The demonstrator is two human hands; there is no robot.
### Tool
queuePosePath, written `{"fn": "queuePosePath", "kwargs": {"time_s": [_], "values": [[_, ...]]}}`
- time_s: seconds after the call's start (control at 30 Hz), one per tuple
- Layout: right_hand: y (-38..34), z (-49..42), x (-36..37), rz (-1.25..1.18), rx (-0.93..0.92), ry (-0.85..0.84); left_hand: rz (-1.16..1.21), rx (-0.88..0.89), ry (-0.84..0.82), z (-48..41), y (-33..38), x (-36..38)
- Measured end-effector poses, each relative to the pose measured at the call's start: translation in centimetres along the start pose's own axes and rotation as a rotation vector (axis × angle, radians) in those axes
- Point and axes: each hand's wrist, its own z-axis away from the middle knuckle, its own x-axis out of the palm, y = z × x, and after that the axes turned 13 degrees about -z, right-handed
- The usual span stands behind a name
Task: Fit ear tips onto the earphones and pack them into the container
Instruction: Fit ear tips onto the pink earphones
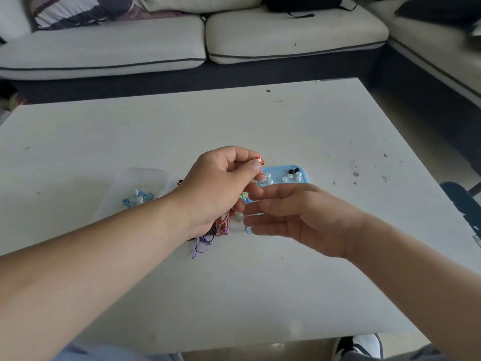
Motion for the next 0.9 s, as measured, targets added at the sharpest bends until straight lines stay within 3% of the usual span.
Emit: {"fn": "queuePosePath", "kwargs": {"time_s": [0.07, 0.23, 0.43, 0.73, 0.9], "values": [[0.6, -0.1, 0.0, 0.042, -0.009, -0.040, 0.053, -0.020, -0.013, 0.0, 0.1, 0.2], [1.5, -0.7, -0.2, 0.039, -0.109, 0.124, 0.219, -0.080, -0.081, 0.1, 0.7, 0.1], [1.5, -0.4, 0.0, 0.002, -0.035, -0.093, 0.292, -0.097, -0.099, 0.2, 0.9, -0.1], [1.0, -0.8, 0.2, -0.206, -0.146, 0.041, 0.103, -0.090, -0.047, 0.0, -0.3, -0.8], [1.2, -0.8, 0.1, -0.106, -0.190, 0.061, 0.058, -0.071, -0.061, 0.1, -0.4, -0.9]]}}
